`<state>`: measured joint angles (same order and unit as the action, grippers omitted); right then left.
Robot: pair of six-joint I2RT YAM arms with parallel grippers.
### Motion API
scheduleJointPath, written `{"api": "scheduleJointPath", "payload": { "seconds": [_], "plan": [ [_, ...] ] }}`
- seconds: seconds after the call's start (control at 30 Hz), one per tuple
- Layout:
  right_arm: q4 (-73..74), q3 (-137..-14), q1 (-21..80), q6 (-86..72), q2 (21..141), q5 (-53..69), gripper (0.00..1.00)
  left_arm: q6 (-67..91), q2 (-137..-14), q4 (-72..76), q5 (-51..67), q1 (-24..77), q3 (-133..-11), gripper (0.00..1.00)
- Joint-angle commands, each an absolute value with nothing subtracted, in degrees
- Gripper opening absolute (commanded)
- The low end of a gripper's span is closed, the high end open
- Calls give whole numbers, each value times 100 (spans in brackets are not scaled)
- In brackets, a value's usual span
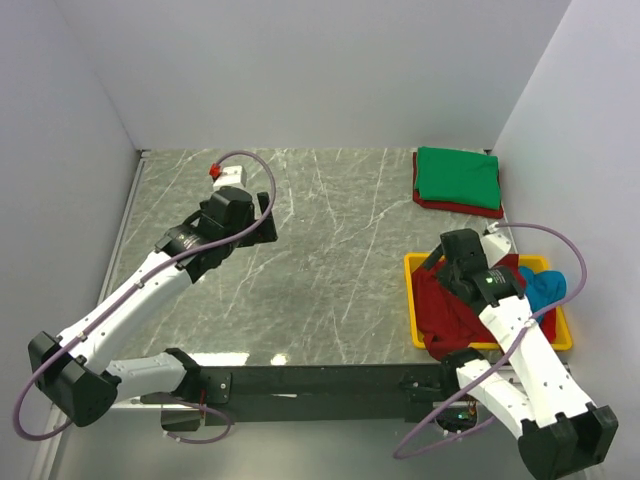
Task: Fold and stack the t-shirts
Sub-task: Grab the tshirt from the pile
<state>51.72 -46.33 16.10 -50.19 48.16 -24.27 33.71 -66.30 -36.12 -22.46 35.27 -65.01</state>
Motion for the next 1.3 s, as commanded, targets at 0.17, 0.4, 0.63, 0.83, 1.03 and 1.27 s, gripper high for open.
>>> {"api": "scheduleJointPath", "payload": {
  "seconds": [0.17, 0.4, 0.63, 0.83, 1.03, 1.27],
  "plan": [
    [4615, -4500, 924, -4966, 5254, -2409, 100, 3366, -6390, -3190, -1863, 3366, -6627, 99],
    [4334, -4518, 659, -4650, 6064, -2162, 100, 3533, -6293, -3305, -1723, 3199, -6390, 99],
    [3815, -4280, 598, -4711, 6450, -1943, 99, 3700, -6100, -3428, -1890, 3085, -6241, 99],
    [3586, -4342, 580, -4614, 7100, -1846, 93, 3647, -6161, -3419, -1854, 2988, -6319, 99],
    [3621, -4587, 580, -4562, 7234, -1643, 47, 3647, -6082, -3393, -1916, 2918, -6267, 99],
    [4516, -5325, 580, -4474, 6733, -1898, 0, 3648, -6012, -3358, -1828, 2848, -6179, 99]
  ]
}}
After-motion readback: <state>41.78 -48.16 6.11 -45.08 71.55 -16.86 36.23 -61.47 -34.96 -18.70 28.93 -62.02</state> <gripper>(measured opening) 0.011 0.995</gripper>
